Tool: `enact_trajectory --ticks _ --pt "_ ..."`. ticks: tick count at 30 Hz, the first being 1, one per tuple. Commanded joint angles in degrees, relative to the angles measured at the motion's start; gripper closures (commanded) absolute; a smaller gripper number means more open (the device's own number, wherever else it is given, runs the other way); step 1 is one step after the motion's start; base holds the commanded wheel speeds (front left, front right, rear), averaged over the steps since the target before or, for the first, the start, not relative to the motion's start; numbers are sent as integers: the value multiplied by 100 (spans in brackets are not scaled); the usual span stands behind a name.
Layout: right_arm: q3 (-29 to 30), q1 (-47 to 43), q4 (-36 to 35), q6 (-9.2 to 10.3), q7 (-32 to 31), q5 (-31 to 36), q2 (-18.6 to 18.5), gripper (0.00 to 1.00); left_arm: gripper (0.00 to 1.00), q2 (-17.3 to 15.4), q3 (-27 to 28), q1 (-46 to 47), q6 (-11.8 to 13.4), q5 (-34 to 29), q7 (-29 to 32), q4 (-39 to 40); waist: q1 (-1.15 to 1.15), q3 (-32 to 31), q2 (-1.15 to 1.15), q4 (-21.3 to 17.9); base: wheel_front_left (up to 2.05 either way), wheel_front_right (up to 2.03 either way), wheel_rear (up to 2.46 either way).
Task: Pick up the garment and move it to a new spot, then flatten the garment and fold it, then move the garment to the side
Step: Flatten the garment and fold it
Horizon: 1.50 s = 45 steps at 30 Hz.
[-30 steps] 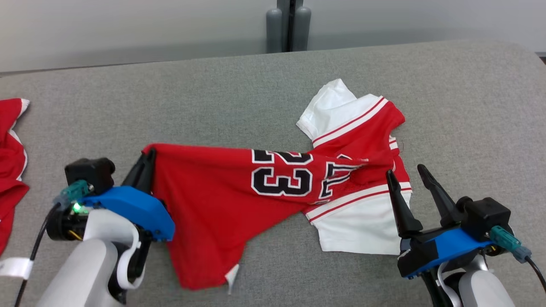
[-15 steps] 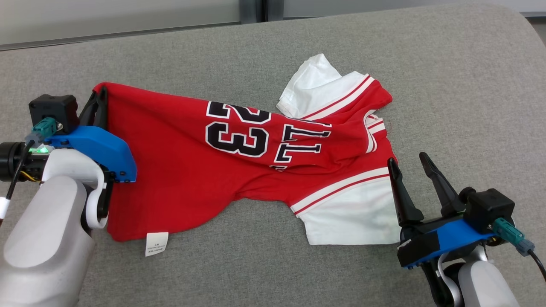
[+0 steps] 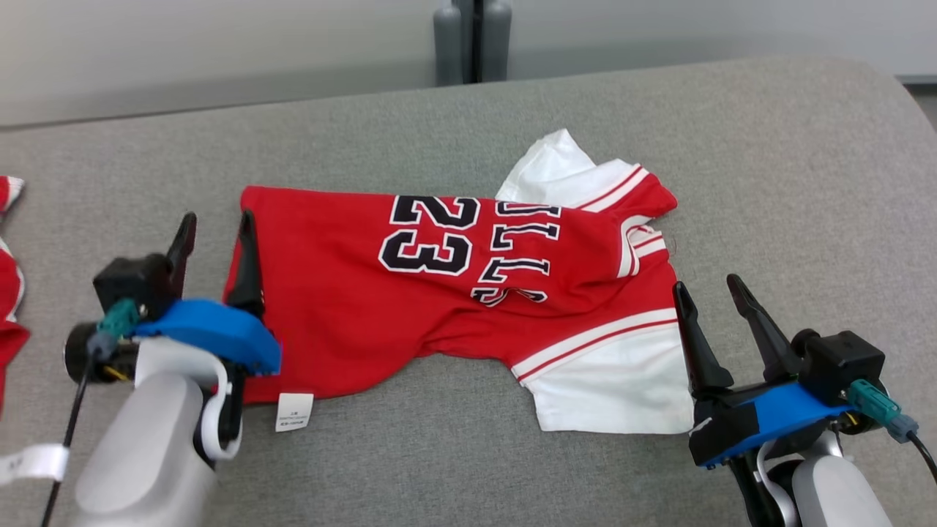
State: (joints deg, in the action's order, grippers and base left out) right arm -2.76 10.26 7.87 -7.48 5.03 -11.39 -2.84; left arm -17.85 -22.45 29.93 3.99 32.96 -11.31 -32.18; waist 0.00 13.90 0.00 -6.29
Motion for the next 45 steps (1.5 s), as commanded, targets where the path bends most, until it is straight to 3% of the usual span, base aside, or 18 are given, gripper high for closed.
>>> enact_trajectory --ticks 1,9,17,24,45 --pt "40 -91 -13 -3 -37 47 -8 0 0 44 84 -233 -36 65 -164 109 0 -222 0 106 0 0 0" --pt "210 -360 -55 -3 -131 14 -9 0 0 152 193 -1078 -188 -117 -386 741 0 -603 0 272 0 0 0" --pt "293 -658 -66 -3 -213 16 -9 0 0 323 628 -2055 -74 -486 -393 1427 0 -962 0 326 0 0 0" --pt "373 -853 -9 -3 -187 -75 -8 0 0 348 806 -2697 -55 -608 -395 1486 0 -1159 0 332 0 0 0" --pt "432 -1016 -58 -3 -279 -53 -9 0 0 196 821 -2788 16 -618 -256 1622 0 -1145 0 328 0 0 0"
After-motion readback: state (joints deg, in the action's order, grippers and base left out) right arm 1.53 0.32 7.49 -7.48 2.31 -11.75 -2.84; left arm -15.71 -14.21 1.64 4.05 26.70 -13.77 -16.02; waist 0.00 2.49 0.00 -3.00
